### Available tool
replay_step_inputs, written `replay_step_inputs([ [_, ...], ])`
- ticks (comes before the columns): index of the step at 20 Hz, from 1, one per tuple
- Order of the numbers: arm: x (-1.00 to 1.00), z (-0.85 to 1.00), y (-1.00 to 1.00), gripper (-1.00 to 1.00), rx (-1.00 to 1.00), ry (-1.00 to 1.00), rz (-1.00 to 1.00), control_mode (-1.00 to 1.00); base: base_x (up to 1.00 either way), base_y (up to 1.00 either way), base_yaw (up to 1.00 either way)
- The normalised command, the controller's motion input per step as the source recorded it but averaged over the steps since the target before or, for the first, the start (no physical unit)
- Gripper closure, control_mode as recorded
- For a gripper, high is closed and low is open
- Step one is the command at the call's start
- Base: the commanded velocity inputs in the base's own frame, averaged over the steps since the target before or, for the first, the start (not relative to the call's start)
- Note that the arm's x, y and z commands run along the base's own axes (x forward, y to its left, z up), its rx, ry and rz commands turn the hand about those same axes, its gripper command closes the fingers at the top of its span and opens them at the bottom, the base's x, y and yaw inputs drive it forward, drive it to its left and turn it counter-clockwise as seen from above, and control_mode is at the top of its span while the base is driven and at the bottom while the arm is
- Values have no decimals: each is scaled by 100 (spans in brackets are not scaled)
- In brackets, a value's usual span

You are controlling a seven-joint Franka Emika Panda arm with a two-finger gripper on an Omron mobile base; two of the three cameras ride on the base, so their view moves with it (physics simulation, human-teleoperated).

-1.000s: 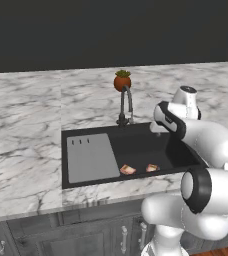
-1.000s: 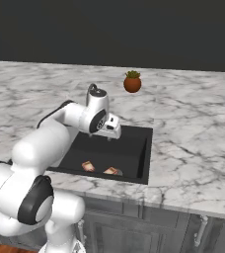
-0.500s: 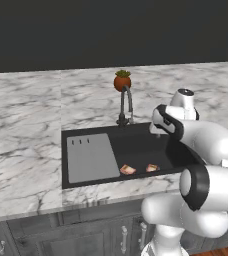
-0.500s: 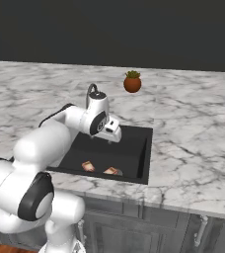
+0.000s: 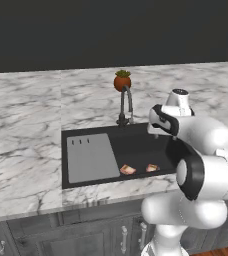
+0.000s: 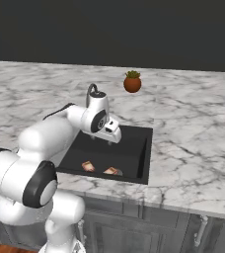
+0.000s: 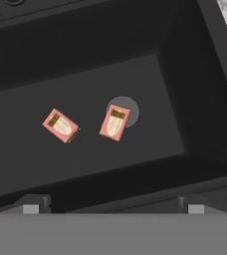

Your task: Pick up the bar soap and bar soap from the sink, and place them back in the cabinet, and close the cabinet door.

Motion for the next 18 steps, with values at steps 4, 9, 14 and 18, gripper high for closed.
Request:
replay_step_inputs([
  [4,17,-18,0,-100,0,8,-1,-100,0,0,0],
  [9,18,-21,0,-100,0,5,-3,-100,0,0,0],
  [14,6,-24,-4,-100,0,4,-2,-100,0,0,0],
  [18,9,-18,-6,-100,0,5,-1,-100,0,0,0],
])
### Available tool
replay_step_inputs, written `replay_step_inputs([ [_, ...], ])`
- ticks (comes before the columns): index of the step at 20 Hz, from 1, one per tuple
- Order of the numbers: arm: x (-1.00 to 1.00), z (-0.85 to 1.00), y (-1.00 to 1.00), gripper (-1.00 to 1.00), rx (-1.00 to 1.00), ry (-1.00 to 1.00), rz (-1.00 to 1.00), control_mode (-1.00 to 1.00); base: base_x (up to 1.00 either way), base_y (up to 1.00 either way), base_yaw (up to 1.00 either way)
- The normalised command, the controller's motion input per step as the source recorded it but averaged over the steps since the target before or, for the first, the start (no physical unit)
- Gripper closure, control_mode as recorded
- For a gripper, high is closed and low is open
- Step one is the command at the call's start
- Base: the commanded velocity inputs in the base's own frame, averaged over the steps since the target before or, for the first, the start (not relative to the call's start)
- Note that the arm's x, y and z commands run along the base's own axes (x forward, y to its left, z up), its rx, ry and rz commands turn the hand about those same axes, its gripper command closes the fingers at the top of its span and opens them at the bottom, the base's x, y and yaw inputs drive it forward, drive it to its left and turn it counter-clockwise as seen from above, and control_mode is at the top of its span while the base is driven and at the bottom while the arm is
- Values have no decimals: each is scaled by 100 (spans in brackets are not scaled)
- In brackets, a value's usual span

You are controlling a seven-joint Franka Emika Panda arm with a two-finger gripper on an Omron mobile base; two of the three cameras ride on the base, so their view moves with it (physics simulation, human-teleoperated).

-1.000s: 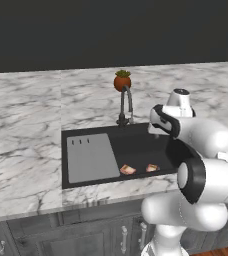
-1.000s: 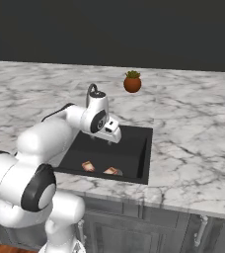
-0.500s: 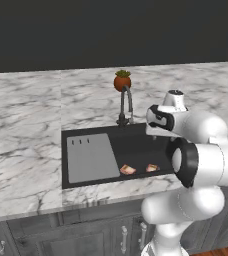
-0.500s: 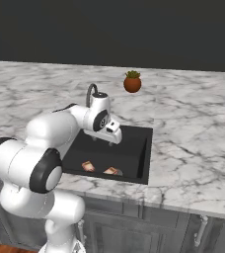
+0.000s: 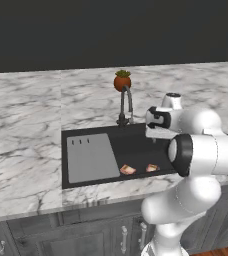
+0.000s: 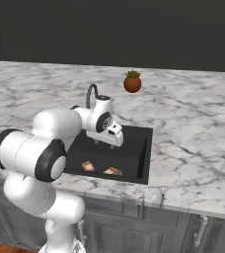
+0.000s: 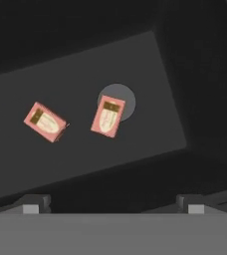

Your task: Pick up the bar soap and bar soap from the sink, and place them back in the cabinet, and close the cabinet door.

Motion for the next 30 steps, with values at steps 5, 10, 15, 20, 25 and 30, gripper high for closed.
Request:
replay_step_inputs([
  [5,13,-16,0,-100,0,4,-1,-100,0,0,0],
  [10,11,-14,0,-100,0,3,0,-100,0,0,0],
  [15,12,-21,0,-100,0,2,0,-100,0,0,0],
  [20,10,-19,0,-100,0,1,0,-100,0,0,0],
  [25,14,-21,0,-100,0,0,0,-100,0,0,0],
  [30,20,-24,0,-100,0,1,0,-100,0,0,0],
])
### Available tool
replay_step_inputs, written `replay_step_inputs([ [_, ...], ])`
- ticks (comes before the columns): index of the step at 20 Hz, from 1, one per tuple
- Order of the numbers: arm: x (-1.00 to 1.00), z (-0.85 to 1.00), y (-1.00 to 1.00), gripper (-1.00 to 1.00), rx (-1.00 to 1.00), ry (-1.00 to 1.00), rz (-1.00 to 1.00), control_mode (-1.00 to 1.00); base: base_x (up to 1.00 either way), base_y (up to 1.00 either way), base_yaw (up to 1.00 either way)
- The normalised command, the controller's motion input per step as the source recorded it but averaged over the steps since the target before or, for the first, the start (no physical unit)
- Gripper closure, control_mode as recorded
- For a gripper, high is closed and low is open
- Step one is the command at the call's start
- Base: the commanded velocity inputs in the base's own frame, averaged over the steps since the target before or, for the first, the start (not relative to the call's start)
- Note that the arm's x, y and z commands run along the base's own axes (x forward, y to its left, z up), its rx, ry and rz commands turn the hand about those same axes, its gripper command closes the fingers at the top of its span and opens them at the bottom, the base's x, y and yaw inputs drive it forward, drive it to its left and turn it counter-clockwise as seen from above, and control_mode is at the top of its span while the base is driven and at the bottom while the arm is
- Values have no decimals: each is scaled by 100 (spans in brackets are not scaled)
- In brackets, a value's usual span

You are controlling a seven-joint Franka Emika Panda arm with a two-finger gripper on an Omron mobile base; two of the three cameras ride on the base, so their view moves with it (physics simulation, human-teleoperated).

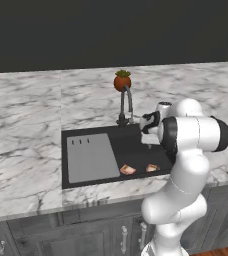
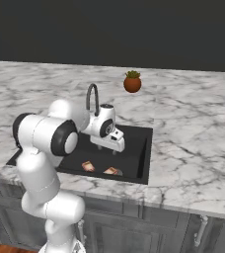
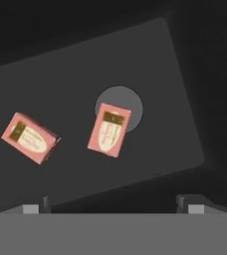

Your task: Pick up the bar soap and bar soap from the sink, and place them back in the cabinet, and close the cabinet door.

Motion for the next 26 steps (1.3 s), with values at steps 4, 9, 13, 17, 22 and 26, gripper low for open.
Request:
replay_step_inputs([
  [4,15,-19,0,-100,0,2,0,-100,0,0,0],
  [9,13,-17,0,-100,0,1,0,-100,0,0,0],
  [13,18,-24,0,-100,0,0,0,-100,0,0,0],
  [17,13,-31,0,-100,0,0,0,-100,0,0,0],
  [22,5,-30,0,-100,0,0,0,-100,0,0,0],
  [26,6,-30,0,-100,0,0,0,-100,0,0,0],
])
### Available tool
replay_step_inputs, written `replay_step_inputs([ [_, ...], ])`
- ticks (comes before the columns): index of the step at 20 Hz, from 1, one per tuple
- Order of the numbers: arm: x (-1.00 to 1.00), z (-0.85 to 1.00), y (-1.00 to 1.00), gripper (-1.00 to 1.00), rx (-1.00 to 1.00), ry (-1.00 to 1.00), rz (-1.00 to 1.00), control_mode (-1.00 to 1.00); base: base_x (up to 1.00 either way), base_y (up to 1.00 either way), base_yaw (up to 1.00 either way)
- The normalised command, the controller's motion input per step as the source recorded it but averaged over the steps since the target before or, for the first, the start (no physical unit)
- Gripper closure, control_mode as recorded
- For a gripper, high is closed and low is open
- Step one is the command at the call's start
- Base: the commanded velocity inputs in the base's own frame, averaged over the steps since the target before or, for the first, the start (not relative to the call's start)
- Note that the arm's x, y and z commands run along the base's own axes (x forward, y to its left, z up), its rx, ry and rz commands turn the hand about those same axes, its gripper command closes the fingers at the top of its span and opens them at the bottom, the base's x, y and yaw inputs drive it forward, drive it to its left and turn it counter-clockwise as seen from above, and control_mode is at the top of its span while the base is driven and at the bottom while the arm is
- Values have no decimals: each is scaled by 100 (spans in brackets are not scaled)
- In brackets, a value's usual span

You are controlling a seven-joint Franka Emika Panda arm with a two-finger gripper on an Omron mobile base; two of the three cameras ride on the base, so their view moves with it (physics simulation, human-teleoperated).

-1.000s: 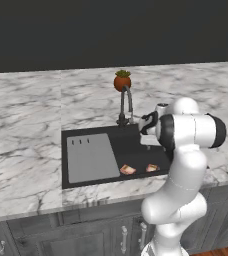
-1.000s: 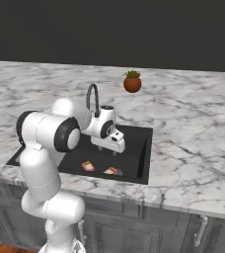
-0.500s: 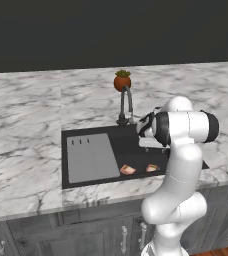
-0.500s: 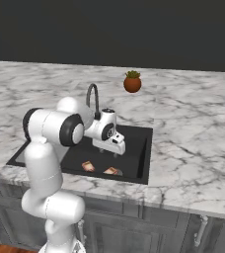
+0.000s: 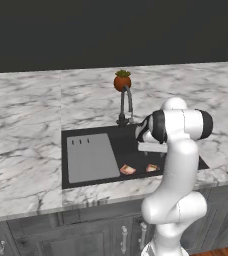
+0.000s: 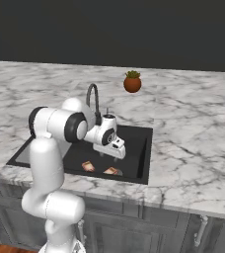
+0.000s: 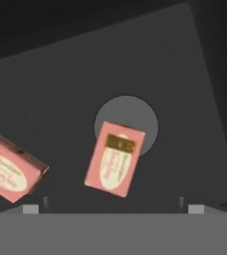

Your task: Pick up the bar soap and bar soap from the sink, and place them back in the cabinet, and close the cabinet door.

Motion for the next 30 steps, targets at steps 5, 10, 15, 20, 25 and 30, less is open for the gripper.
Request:
replay_step_inputs([
  [5,5,-30,0,-100,0,0,0,-100,0,0,0],
  [10,0,-28,0,-100,0,0,0,-100,0,0,0],
  [15,0,-25,0,-100,0,0,0,-100,0,0,0],
  [20,0,-23,0,-100,0,0,0,-100,0,0,0],
  [25,0,-21,0,-100,0,0,0,-100,0,0,0],
  [30,0,-18,0,-100,0,0,0,-100,0,0,0],
])
